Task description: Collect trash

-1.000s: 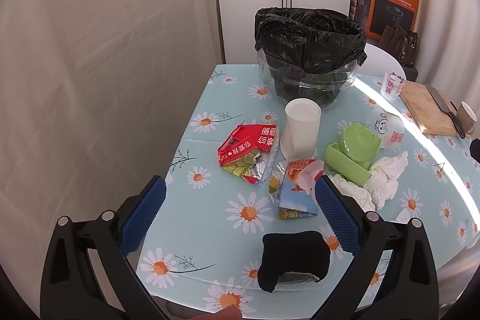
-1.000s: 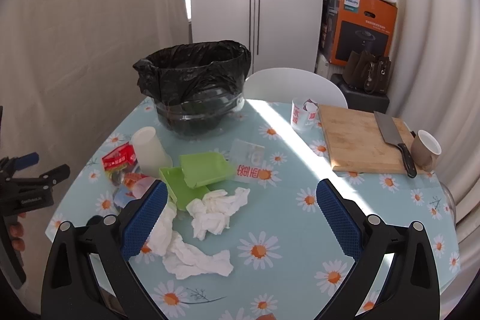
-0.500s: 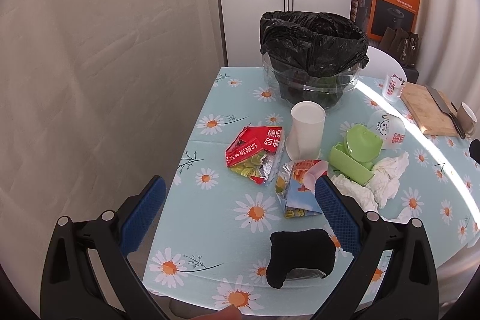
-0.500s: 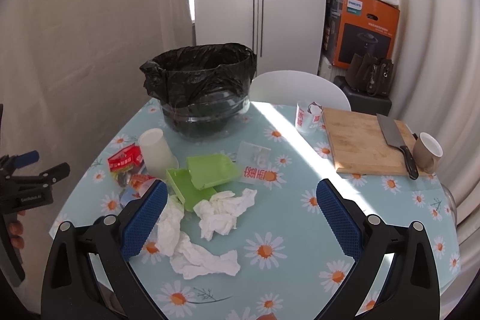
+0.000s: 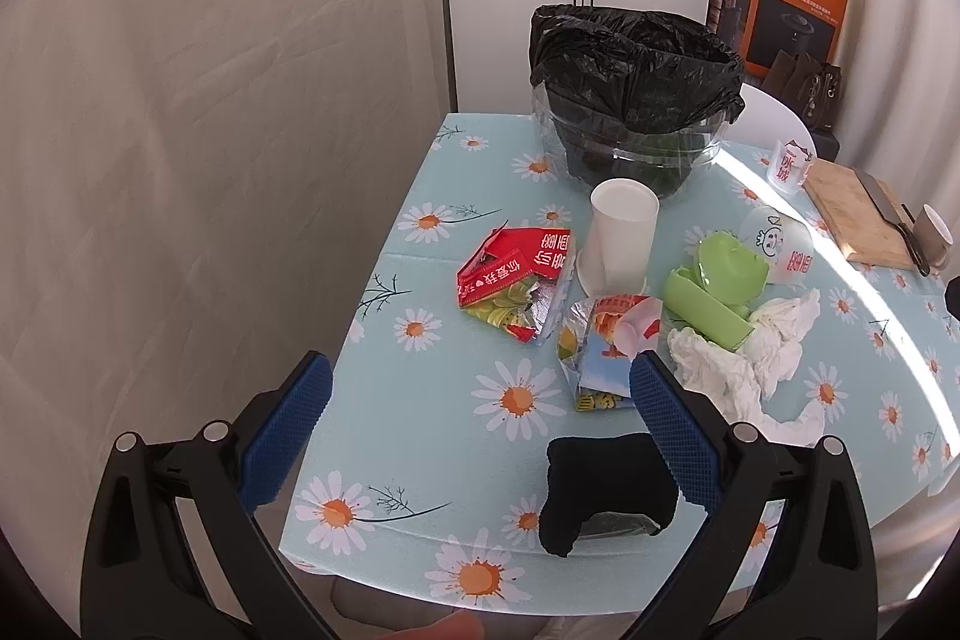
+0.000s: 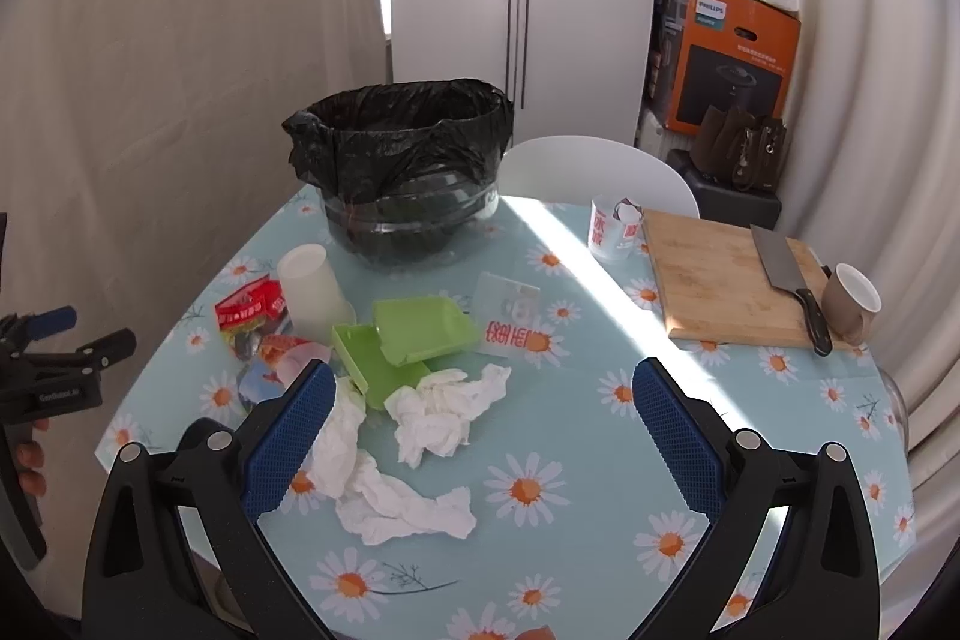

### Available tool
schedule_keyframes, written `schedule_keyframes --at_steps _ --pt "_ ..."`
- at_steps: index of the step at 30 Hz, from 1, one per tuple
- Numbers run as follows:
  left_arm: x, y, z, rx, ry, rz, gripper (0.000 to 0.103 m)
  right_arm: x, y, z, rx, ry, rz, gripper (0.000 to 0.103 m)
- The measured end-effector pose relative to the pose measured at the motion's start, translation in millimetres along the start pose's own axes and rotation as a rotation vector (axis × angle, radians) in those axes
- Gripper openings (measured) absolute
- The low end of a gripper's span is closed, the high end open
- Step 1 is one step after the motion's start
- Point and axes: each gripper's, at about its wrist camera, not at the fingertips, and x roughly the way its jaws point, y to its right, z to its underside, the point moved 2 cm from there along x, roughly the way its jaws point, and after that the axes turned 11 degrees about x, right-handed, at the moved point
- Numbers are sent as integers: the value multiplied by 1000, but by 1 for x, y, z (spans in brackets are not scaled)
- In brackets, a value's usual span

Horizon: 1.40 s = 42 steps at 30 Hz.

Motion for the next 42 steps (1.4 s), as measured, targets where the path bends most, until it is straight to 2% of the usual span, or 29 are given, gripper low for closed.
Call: schedule_keyframes --at_steps 28,42 --pt "3 -6 3 5 -14 -21 97 8 2 4 25 -7 8 95" --pt "13 -5 6 21 -45 -1 97 14 4 7 31 -25 25 95"
